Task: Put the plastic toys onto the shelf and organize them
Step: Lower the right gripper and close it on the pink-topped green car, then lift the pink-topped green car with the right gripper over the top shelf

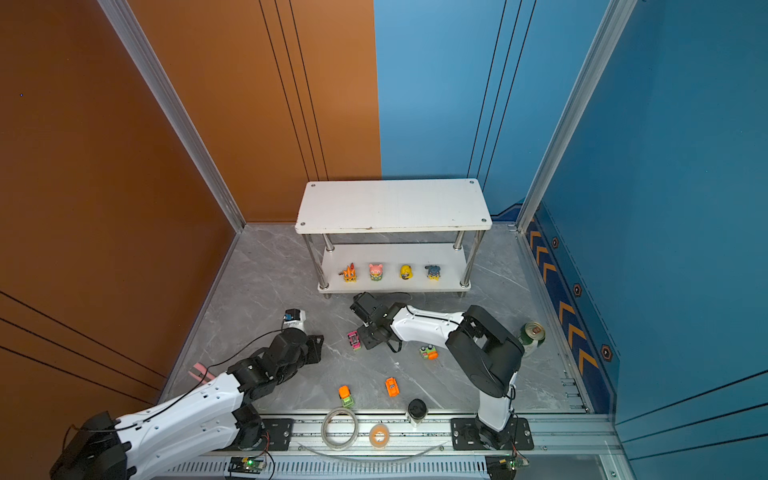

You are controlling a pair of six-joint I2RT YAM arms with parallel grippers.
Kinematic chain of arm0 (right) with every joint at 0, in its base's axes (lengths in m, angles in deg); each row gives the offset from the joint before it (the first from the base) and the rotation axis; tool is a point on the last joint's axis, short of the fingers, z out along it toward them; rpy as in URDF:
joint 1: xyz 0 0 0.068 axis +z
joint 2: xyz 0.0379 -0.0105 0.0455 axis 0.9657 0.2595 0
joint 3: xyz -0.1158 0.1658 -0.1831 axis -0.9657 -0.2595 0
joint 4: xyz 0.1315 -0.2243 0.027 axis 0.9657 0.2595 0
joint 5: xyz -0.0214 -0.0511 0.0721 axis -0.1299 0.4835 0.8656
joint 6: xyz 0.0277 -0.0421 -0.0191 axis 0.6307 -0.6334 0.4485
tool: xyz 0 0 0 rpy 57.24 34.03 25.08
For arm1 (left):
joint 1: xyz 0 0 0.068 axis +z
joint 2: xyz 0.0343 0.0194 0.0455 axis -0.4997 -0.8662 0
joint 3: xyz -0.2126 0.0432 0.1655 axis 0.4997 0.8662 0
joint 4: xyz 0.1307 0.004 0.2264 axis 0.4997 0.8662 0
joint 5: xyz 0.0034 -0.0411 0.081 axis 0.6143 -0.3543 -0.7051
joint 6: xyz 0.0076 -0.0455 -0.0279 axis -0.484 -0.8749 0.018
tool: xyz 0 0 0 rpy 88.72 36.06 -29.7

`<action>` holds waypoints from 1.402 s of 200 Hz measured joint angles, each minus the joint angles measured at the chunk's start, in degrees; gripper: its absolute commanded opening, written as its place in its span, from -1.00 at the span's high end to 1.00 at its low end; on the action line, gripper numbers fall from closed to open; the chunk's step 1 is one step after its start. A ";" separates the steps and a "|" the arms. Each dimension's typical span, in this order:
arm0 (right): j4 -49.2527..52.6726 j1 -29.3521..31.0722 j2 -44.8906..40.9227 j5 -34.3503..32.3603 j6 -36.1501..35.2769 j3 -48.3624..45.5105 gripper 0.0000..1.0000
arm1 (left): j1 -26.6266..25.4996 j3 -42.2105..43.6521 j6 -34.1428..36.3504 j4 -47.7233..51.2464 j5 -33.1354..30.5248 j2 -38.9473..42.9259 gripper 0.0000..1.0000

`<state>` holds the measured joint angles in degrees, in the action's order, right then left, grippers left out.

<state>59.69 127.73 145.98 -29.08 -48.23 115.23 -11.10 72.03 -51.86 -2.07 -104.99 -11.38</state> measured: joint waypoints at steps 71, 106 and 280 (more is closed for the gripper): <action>20.28 1.99 -23.61 -9.22 5.11 6.95 0.81 | 1.64 0.00 0.68 -0.07 0.83 1.22 0.34; 32.81 1.99 -29.73 -17.22 5.51 18.53 0.82 | 1.95 0.00 1.31 -0.35 1.84 0.26 0.34; 53.02 -33.09 1.92 -9.44 -10.01 73.94 0.79 | 2.12 0.00 1.44 -1.14 3.45 -0.22 0.35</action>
<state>112.72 94.64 147.91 -38.52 -58.24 189.17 -8.98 72.03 -50.42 -3.20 -101.54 -11.60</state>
